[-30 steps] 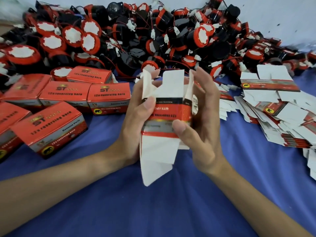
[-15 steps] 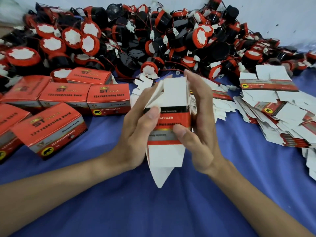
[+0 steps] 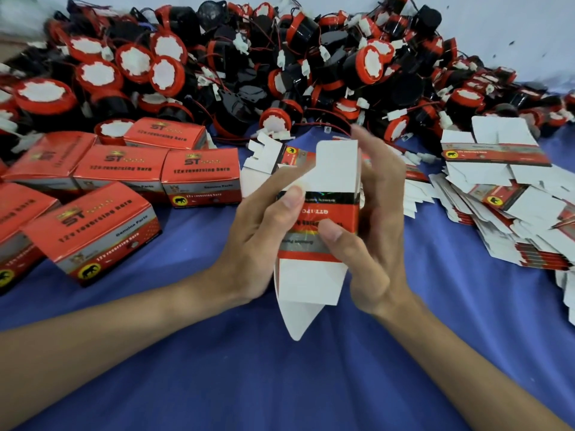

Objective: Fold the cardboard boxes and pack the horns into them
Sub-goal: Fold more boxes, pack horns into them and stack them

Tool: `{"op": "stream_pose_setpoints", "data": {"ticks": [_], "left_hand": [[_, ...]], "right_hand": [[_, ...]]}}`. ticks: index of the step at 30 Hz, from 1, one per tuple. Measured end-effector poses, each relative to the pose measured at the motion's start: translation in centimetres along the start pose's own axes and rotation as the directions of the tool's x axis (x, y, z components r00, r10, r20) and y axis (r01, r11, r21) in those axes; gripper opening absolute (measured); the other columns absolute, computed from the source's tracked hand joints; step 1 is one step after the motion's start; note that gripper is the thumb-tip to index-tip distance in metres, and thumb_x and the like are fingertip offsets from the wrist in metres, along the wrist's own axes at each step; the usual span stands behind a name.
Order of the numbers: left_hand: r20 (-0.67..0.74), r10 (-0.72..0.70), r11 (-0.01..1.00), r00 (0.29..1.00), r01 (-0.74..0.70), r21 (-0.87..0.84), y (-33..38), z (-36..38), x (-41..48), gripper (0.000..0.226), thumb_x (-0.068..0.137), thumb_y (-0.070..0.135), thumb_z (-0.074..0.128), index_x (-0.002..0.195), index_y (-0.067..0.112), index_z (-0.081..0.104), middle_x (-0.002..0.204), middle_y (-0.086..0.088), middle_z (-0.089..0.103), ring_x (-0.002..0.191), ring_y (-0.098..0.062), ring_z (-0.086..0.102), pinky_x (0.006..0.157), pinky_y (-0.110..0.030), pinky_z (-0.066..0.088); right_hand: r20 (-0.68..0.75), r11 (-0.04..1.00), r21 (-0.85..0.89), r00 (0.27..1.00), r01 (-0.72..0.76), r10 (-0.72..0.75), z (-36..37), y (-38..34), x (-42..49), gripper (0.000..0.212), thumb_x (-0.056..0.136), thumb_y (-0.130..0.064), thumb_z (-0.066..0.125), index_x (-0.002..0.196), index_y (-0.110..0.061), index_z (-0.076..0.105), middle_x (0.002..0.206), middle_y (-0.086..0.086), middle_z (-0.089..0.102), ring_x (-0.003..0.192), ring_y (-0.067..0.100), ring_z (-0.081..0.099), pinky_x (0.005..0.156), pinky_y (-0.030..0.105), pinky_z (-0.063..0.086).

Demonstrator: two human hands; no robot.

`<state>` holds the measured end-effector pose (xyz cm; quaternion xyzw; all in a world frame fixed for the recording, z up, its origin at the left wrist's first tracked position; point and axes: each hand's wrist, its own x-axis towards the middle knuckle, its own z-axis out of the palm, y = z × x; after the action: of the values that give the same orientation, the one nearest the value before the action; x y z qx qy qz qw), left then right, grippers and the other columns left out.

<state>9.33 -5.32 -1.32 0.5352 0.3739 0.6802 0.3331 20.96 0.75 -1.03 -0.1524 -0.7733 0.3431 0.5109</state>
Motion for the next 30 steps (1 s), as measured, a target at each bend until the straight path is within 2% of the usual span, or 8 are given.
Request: {"op": "stream_pose_setpoints", "data": {"ticks": [3,9,12,18,22,25,28,30], "left_hand": [[-0.008,-0.021,1.0,1.0,0.021,0.0,0.08,0.0,-0.04,0.03,0.092,0.029,0.037,0.101,0.028,0.066,0.093,0.008,0.07,0.085,-0.007,0.067,0.071,-0.022,0.054],[-0.042,-0.031,1.0,0.999,0.031,-0.005,0.04,-0.04,0.09,0.036,0.098,0.021,0.038,0.093,0.035,0.071,0.088,0.01,0.072,0.081,-0.004,0.068,0.068,-0.018,0.053],[-0.046,-0.021,1.0,0.999,0.021,-0.019,-0.07,-0.01,0.01,0.03,0.099,0.019,0.034,0.109,0.026,0.061,0.096,0.012,0.071,0.088,-0.004,0.068,0.071,-0.017,0.052],[0.033,0.12,0.988,0.992,-0.122,0.09,-0.25,0.01,0.18,0.04,0.1,0.003,0.027,0.137,0.017,0.032,0.132,0.001,0.045,0.118,0.002,0.052,0.092,-0.016,0.045],[0.03,0.067,0.989,0.997,-0.07,0.133,-0.26,-0.25,0.55,0.041,0.098,0.006,0.03,0.134,0.023,0.039,0.132,-0.003,0.047,0.123,-0.008,0.048,0.095,-0.021,0.044],[0.034,0.093,0.993,0.995,-0.095,0.077,-0.29,-0.16,0.17,0.037,0.101,0.011,0.031,0.135,0.024,0.037,0.13,0.004,0.051,0.12,-0.008,0.052,0.092,-0.022,0.046],[0.046,0.134,0.978,0.99,-0.14,0.157,-0.2,-0.03,-0.14,0.043,0.1,0.017,0.028,0.139,0.034,0.029,0.14,-0.003,0.049,0.129,-0.013,0.048,0.102,-0.032,0.045],[0.054,0.15,0.972,0.987,-0.158,0.177,-0.21,-0.04,-0.03,0.042,0.1,0.012,0.029,0.137,0.029,0.039,0.137,0.006,0.052,0.128,-0.006,0.048,0.1,-0.024,0.044]], "right_hand": [[0.031,0.993,-0.1,0.998,0.064,-0.061,0.06,-0.06,0.25,0.062,0.079,-0.028,0.047,0.124,0.013,0.046,0.128,0.03,0.04,0.123,0.03,0.042,0.104,0.04,0.036],[0.054,0.996,-0.068,0.997,0.05,-0.046,-0.06,-0.09,0.33,0.059,0.082,-0.028,0.047,0.135,-0.003,0.039,0.136,0.011,0.045,0.128,0.028,0.043,0.106,0.044,0.037],[0.041,0.998,-0.061,0.999,0.021,-0.019,-0.12,0.12,0.35,0.061,0.082,-0.03,0.049,0.138,-0.014,0.031,0.137,0.001,0.041,0.131,0.02,0.04,0.108,0.035,0.034],[0.006,0.996,-0.085,0.999,0.041,-0.04,-0.21,0.37,0.26,0.06,0.079,-0.029,0.053,0.134,-0.012,0.037,0.134,0.018,0.041,0.129,0.027,0.039,0.107,0.038,0.036],[0.018,0.993,-0.11,0.999,0.033,-0.031,-0.22,0.49,0.27,0.062,0.077,-0.03,0.052,0.132,-0.001,0.041,0.131,0.024,0.042,0.126,0.029,0.04,0.106,0.037,0.036],[0.014,0.994,-0.099,0.999,0.05,-0.049,-0.21,0.34,0.22,0.06,0.077,-0.029,0.053,0.131,-0.008,0.039,0.132,0.021,0.041,0.127,0.029,0.04,0.105,0.043,0.038],[0.009,0.992,-0.105,0.998,0.064,-0.063,-0.25,0.19,0.27,0.059,0.077,-0.029,0.052,0.131,-0.01,0.038,0.132,0.021,0.041,0.127,0.028,0.04,0.106,0.041,0.037],[0.007,0.991,-0.121,0.999,0.05,-0.05,-0.3,0.26,0.35,0.059,0.078,-0.029,0.051,0.131,-0.008,0.038,0.131,0.022,0.042,0.127,0.027,0.04,0.107,0.041,0.036]]}}
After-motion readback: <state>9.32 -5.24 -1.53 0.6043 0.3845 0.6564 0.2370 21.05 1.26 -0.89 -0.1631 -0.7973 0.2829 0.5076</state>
